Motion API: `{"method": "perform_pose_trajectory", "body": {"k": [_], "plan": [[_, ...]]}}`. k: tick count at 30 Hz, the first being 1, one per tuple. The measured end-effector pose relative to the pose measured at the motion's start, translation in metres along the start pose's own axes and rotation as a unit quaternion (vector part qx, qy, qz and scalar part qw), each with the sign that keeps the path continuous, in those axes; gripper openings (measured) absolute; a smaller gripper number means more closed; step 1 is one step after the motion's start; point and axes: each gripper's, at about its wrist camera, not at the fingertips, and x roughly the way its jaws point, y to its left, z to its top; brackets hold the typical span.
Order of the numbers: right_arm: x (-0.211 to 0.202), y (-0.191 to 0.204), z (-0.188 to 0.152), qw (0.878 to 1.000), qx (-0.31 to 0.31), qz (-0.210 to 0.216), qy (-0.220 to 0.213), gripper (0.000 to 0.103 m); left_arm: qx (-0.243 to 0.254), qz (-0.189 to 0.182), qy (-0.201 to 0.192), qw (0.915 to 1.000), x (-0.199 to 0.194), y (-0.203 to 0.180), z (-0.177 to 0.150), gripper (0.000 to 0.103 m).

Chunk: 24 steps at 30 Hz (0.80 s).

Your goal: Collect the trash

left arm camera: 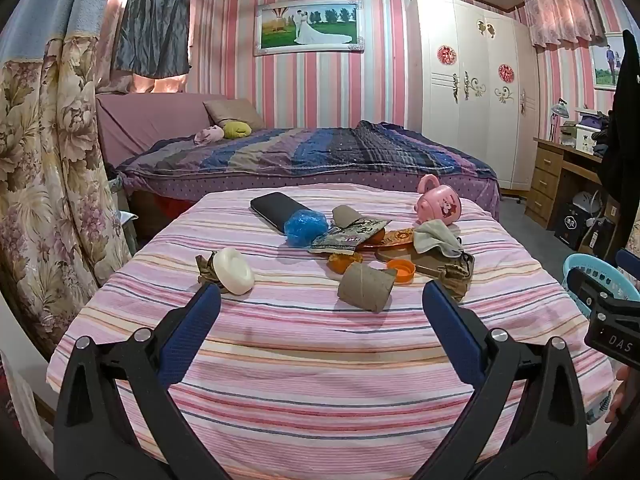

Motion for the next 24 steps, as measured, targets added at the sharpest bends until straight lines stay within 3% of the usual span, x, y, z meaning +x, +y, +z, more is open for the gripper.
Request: {"method": "perform_pose_trajectory", "body": {"k": [24], "plan": [[0.000, 0.000, 0.002, 1.000, 0.003, -0.001, 0.001, 0.099, 0.000, 0.007, 0.000, 1.0000, 0.000, 0.001, 0.001, 0.098]]}}
